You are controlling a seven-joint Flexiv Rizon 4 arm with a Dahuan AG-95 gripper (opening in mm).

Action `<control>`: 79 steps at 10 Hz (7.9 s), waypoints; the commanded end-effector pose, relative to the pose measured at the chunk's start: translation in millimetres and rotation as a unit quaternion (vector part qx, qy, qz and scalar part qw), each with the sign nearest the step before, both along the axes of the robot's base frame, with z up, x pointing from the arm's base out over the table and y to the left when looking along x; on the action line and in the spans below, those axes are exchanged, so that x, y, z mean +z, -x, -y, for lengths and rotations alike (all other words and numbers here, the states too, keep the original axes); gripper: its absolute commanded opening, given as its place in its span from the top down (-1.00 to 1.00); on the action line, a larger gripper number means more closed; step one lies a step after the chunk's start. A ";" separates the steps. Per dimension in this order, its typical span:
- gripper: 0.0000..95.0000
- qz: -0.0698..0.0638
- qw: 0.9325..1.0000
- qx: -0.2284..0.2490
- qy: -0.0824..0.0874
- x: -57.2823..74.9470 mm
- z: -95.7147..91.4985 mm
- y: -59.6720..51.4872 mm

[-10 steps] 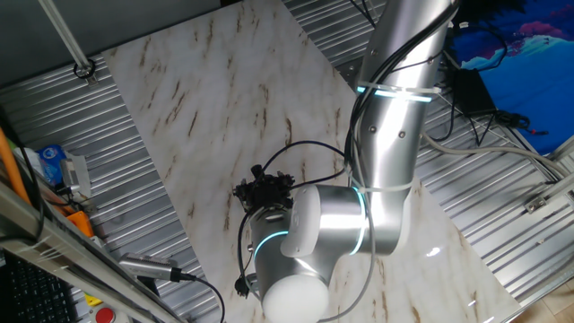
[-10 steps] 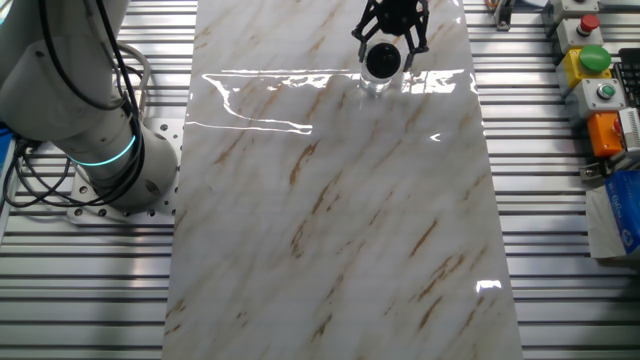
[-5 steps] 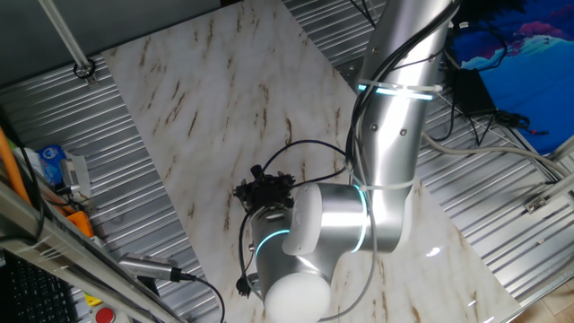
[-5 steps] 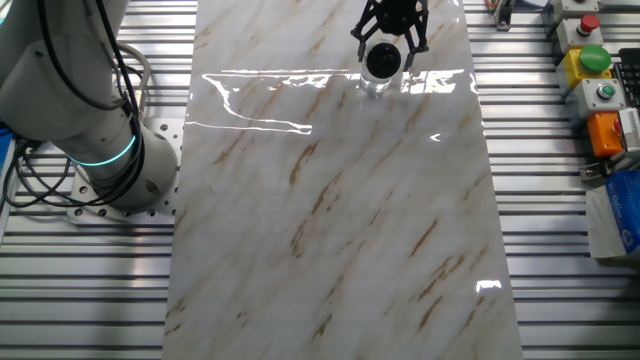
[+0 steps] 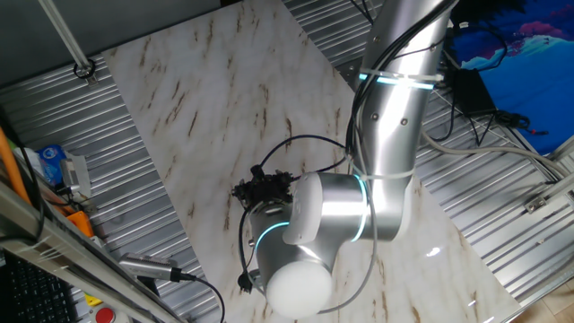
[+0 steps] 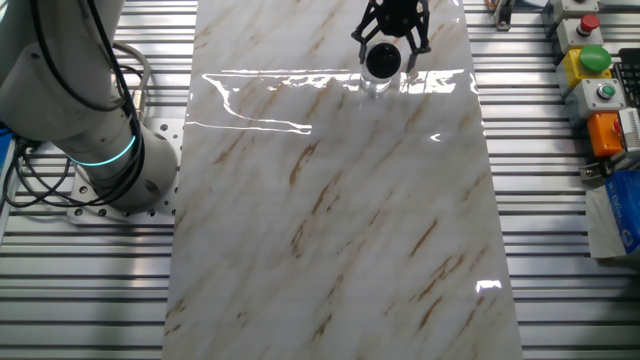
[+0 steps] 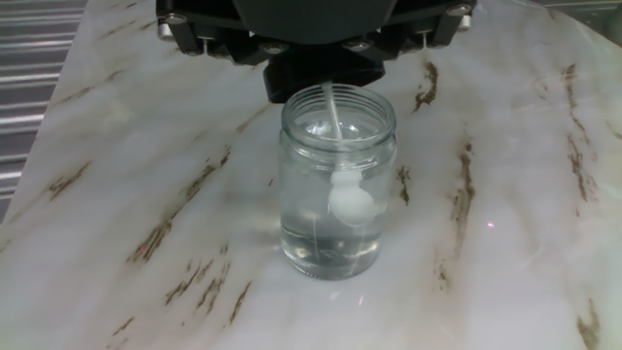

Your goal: Screw the lid onto the jar

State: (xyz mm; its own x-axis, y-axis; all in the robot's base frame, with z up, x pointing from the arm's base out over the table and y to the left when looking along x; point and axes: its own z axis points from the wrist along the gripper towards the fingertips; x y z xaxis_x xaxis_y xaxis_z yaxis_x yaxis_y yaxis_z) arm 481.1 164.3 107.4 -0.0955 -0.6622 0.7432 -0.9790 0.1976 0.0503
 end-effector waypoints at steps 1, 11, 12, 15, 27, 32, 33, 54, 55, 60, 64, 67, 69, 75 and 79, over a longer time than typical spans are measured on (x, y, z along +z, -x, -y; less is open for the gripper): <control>-1.00 0.001 1.000 0.004 -0.012 -1.3 1.6 -0.2; -1.00 -0.008 0.999 0.017 -0.051 1.6 4.0 -7.4; -1.00 -0.008 0.998 0.019 -0.053 1.8 4.2 -7.5; -1.00 -0.009 0.998 0.020 -0.063 2.5 4.3 -8.4; -1.00 -0.013 0.991 0.032 -0.126 15.3 13.3 -8.8; -1.00 -0.023 0.983 0.040 -0.179 14.4 14.6 -10.6; -1.00 -0.028 0.980 0.043 -0.190 14.5 14.6 -10.6; -1.00 -0.024 0.961 0.032 -0.273 24.6 7.9 -13.5; -1.00 -0.022 0.960 0.030 -0.276 24.6 7.9 -13.5; -1.00 -0.015 0.959 0.020 -0.283 24.6 7.9 -13.5; -1.00 0.002 0.959 0.005 -0.283 24.6 7.9 -13.5; -1.00 0.008 0.959 -0.001 -0.284 24.6 7.9 -13.5; -1.00 0.007 0.959 0.000 -0.282 24.6 7.9 -13.5; -1.00 0.001 0.958 0.012 -0.288 45.1 32.9 11.7; -1.00 0.019 0.945 -0.006 -0.327 46.3 45.2 16.8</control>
